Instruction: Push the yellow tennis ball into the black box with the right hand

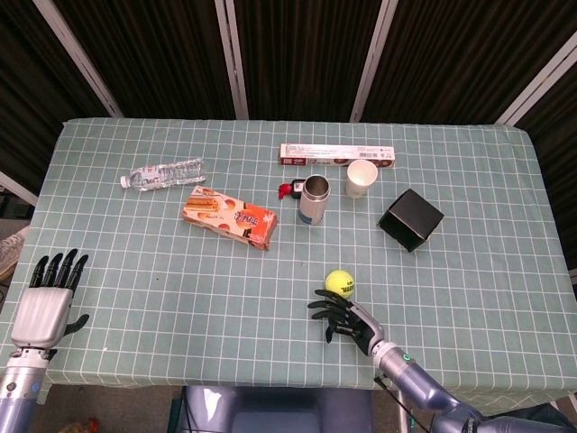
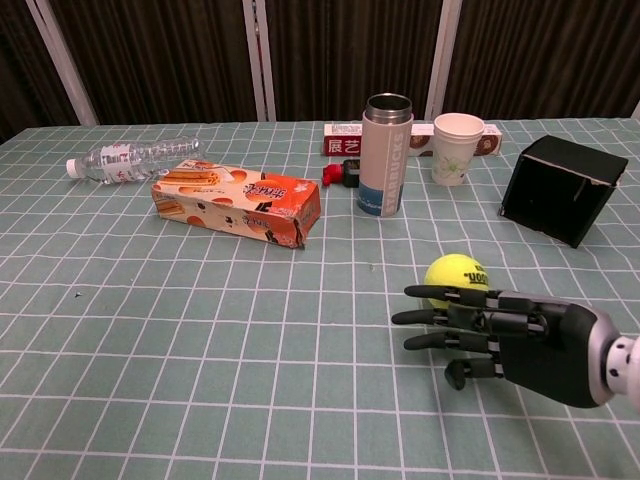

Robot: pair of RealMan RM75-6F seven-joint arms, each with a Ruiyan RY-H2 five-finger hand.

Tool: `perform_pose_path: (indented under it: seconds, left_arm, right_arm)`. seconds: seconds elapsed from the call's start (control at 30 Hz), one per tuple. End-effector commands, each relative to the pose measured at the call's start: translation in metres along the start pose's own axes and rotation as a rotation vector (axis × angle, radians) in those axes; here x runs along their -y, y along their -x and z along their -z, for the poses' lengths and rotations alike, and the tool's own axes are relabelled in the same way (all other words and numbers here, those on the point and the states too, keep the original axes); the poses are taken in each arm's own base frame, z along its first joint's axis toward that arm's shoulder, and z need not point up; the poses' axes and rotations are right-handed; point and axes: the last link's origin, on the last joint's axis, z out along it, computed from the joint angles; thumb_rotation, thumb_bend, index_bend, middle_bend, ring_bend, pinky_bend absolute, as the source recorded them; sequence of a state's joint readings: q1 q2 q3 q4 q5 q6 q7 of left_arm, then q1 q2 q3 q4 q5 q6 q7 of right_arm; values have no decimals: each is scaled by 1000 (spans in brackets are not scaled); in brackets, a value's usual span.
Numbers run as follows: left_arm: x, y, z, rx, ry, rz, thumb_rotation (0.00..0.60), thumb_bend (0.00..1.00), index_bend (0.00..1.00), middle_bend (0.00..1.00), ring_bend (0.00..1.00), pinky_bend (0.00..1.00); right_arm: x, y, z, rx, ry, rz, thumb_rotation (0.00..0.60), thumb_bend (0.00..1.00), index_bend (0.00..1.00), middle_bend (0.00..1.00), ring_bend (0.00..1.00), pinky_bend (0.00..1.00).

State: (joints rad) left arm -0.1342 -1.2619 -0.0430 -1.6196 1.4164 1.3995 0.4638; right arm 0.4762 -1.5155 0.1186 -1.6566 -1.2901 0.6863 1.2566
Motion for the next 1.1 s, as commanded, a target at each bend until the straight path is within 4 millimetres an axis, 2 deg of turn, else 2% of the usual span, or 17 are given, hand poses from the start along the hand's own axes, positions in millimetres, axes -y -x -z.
perform_pose_path:
  seconds: [0.03, 0.33, 0.77, 1.1]
  left_arm:
    - [1, 0, -1, 2, -5, -1, 600, 115, 0, 0, 0, 0]
    - [3, 3, -5, 16, -25, -4, 600, 116, 0, 0, 0, 0]
    - [4, 8, -12, 42, -44, -16, 600, 116, 0, 0, 0, 0]
    - [5, 9, -14, 55, -53, -18, 600, 116, 0, 0, 0, 0]
  right_arm:
    - [1, 0, -4, 0, 0, -10, 600, 728, 153, 284, 306, 621]
    - [12, -9, -17, -20, -27, -23, 600, 728, 153, 284, 306, 618]
    - [43, -29, -34, -66, -92, -62, 600, 728, 153, 284, 306, 618]
    - [44, -31, -58, -82, -101, -83, 600, 728, 153, 284, 299, 591]
